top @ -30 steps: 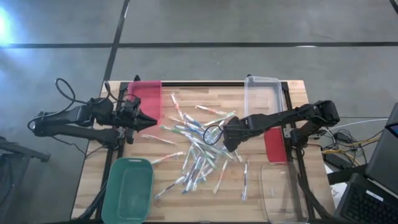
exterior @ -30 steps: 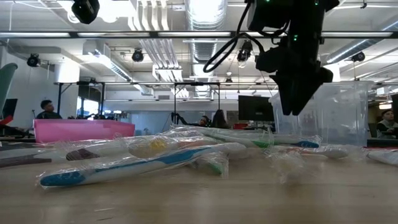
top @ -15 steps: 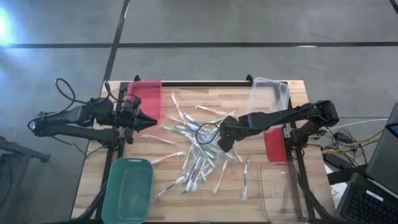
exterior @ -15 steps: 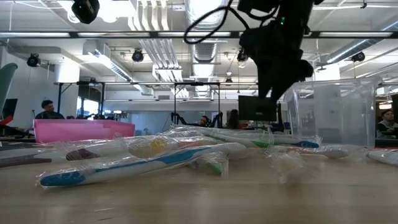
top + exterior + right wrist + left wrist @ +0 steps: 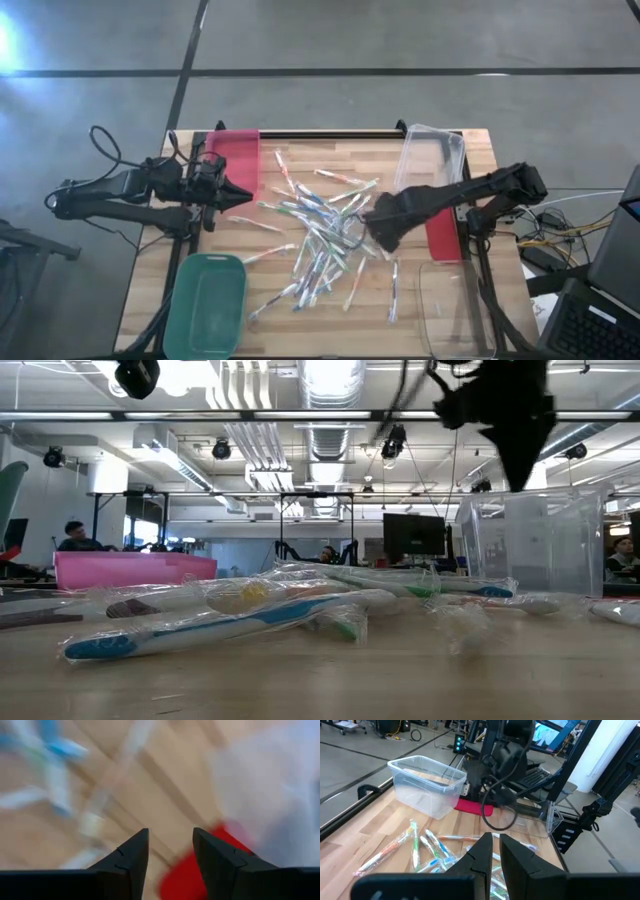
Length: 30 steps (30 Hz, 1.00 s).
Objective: Pick & Place Toothbrushes
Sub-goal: Adjust the top transparent bin
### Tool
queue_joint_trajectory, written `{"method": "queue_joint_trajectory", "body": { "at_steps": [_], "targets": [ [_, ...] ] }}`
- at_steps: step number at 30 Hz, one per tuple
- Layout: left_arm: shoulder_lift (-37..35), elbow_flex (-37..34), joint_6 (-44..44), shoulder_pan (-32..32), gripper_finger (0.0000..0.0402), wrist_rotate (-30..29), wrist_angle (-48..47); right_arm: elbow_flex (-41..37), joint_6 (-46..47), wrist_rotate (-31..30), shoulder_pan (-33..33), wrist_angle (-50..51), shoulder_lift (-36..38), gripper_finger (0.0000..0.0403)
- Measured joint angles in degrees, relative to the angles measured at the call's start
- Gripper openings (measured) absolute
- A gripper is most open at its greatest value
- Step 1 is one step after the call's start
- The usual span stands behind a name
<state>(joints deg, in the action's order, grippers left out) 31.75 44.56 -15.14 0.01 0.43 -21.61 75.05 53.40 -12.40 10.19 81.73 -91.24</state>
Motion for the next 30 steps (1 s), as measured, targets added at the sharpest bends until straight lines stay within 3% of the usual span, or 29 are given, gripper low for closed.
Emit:
{"method": "queue_joint_trajectory", "body": {
  "at_steps": [4, 18, 30],
  "targets": [
    [0.0, 0.0, -0.02, -0.01, 0.0039, 0.0, 0.02, -1.93, 0.85, -0.07, 0.05, 8.2, 0.0, 0.0125],
    [-0.02, -0.32, -0.33, -0.02, 0.0039, -0.01, 0.04, -10.61, -2.83, -1.81, -4.57, 8.25, 1.52, 0.0063],
    [0.31, -0.7, -0.04, -0.02, 0.0039, -0.02, 0.02, -19.78, -0.93, -10.1, -8.87, 8.29, 8.02, 0.0059]
  ]
}}
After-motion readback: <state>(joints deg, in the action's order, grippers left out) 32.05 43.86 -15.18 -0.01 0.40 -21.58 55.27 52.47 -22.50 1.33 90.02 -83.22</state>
